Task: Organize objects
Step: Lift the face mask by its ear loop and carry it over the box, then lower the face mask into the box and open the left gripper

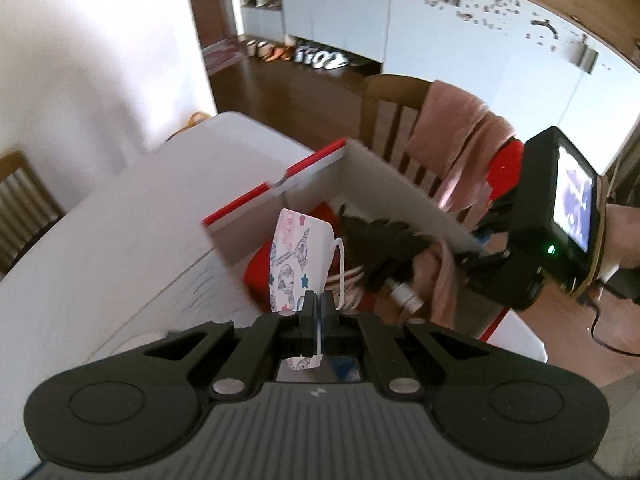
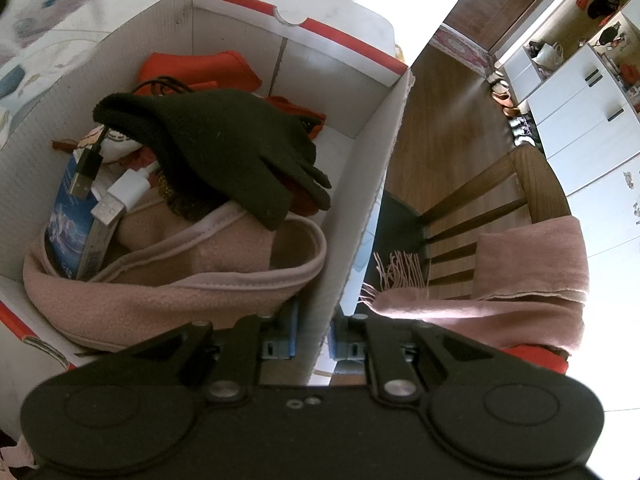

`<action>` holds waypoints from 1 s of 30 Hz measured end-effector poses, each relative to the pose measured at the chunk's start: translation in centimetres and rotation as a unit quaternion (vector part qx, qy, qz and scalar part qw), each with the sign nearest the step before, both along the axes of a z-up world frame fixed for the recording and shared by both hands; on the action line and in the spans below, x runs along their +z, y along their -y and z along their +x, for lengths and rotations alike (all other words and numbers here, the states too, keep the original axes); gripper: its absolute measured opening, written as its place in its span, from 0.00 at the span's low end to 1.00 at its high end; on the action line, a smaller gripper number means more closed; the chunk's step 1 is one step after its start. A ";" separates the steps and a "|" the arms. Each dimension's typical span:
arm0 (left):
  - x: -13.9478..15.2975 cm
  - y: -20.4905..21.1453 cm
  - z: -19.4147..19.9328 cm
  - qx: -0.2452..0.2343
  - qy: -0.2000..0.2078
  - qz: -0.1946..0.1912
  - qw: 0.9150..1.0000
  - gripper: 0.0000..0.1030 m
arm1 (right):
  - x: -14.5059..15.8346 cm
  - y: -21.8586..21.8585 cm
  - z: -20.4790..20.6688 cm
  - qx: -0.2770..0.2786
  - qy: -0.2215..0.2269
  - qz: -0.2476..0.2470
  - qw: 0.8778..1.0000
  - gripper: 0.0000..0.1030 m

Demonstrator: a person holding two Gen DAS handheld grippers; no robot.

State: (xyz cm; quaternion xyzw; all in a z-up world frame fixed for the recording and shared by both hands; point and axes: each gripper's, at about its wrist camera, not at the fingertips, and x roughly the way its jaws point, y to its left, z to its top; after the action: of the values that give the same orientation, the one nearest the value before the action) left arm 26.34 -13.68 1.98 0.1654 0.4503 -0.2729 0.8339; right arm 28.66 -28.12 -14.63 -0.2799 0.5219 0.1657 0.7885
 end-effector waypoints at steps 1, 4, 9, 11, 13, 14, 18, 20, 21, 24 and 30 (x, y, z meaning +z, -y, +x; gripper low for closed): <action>-0.2 0.6 0.1 -0.005 0.000 0.001 1.000 0.00 | 0.0 0.0 0.0 0.000 0.000 0.000 1.000 0.12; -0.9 2.6 0.6 -0.020 -0.001 0.008 1.000 0.00 | 0.0 -0.1 0.0 0.000 0.000 0.000 1.000 0.12; -2.7 4.6 1.4 -0.029 -0.007 0.026 0.999 0.00 | 0.1 -0.1 0.0 0.000 0.001 0.002 1.000 0.12; -3.3 5.1 1.7 -0.030 -0.009 0.031 0.999 0.00 | 0.1 -0.2 0.1 0.000 0.001 0.002 1.000 0.12; -3.8 5.6 2.0 -0.027 -0.012 0.035 0.999 0.00 | 0.1 -0.2 0.0 0.000 0.002 0.002 1.000 0.12; -4.2 5.8 2.2 -0.026 -0.012 0.037 0.999 0.00 | 0.1 -0.3 0.0 0.001 0.002 0.002 1.000 0.12; -5.3 6.3 3.1 -0.019 -0.018 0.048 0.998 0.00 | 0.1 -0.4 0.0 0.001 0.002 0.003 1.000 0.12; -6.0 6.5 3.5 -0.016 -0.023 0.056 0.998 0.00 | 0.1 -0.5 0.0 0.001 0.002 0.003 1.000 0.12; -6.4 6.6 3.7 -0.015 -0.024 0.060 0.998 0.00 | 0.1 -0.6 0.0 0.001 0.002 0.004 1.000 0.12; -7.3 6.7 4.0 -0.011 -0.033 0.063 0.997 0.00 | 0.2 -0.7 0.1 0.001 0.002 0.004 1.000 0.12; -8.0 6.7 4.2 -0.008 -0.040 0.065 0.997 0.00 | 0.1 -0.9 0.1 0.002 0.001 0.005 1.000 0.12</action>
State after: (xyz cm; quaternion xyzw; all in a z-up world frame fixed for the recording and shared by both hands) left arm 30.57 -20.34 -6.00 0.2119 0.4987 -0.2564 0.8004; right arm 28.79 -27.22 -14.51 -0.2774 0.5196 0.1699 0.7901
